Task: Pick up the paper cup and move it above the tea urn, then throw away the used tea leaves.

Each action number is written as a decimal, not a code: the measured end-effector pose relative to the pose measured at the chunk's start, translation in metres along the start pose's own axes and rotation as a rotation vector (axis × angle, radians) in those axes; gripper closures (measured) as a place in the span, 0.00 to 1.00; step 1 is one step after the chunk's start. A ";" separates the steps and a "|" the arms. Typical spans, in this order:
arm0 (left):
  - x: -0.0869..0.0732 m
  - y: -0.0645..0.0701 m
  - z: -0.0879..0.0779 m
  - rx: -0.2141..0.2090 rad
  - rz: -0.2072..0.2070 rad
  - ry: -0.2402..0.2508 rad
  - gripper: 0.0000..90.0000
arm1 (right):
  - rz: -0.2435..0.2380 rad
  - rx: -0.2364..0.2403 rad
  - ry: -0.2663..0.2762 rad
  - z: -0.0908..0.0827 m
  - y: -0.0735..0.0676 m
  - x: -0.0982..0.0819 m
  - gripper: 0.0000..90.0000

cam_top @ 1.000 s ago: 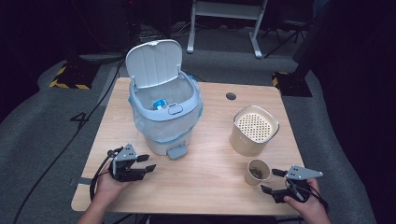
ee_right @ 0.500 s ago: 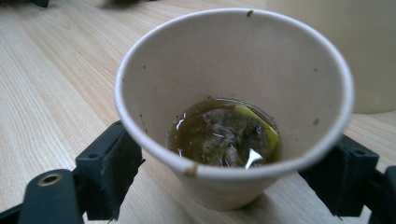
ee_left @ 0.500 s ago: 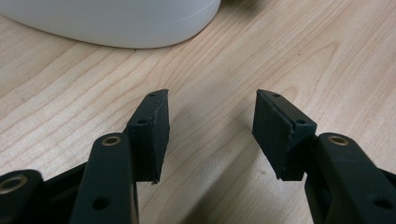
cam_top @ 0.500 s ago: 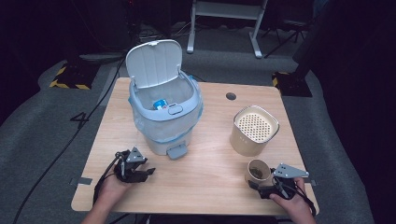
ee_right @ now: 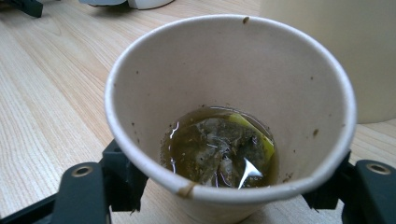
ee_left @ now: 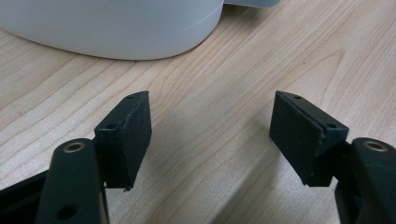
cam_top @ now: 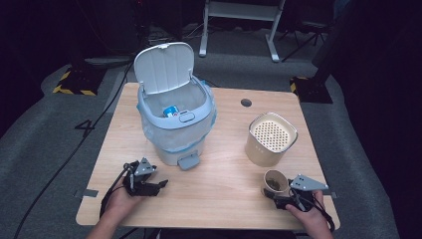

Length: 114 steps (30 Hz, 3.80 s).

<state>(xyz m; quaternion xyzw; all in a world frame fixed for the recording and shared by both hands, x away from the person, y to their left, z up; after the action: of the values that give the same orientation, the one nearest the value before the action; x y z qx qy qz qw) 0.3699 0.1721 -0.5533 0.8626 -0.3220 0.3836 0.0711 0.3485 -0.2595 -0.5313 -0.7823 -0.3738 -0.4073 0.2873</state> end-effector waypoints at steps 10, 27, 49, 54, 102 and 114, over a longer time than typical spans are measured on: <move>0.000 -0.001 0.000 0.006 -0.001 -0.004 0.32 | -0.015 0.013 0.037 -0.013 -0.003 0.022 0.34; 0.000 -0.001 0.000 0.014 -0.009 -0.004 0.32 | -0.016 0.031 0.063 -0.043 -0.003 0.073 0.34; 0.000 -0.002 0.001 0.021 -0.017 -0.005 0.31 | -0.036 0.016 0.083 -0.058 0.011 0.126 0.34; 0.000 -0.002 0.001 0.021 -0.019 -0.005 0.31 | -0.037 0.000 0.090 -0.061 0.024 0.142 0.35; 0.001 -0.002 0.001 0.028 -0.027 -0.007 0.31 | -0.571 -0.452 -0.330 -0.030 0.111 0.174 0.37; 0.001 -0.002 0.001 0.028 -0.027 -0.007 0.31 | -0.848 -0.615 -0.529 -0.030 0.110 0.181 0.37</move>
<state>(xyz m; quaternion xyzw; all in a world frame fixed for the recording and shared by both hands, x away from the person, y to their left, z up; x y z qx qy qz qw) 0.3722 0.1729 -0.5535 0.8690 -0.3053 0.3842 0.0630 0.4962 -0.2803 -0.3779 -0.6869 -0.5777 -0.3674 -0.2437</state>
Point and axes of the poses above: each handheld gripper's, and its own axes: z roughly forward along the jaws, x roughly out of its top, y roughly to its right, the point moved 7 cm from there along z, roughly forward along the jaws, and after that the axes turned 12 degrees about x, right-handed, at the moved point
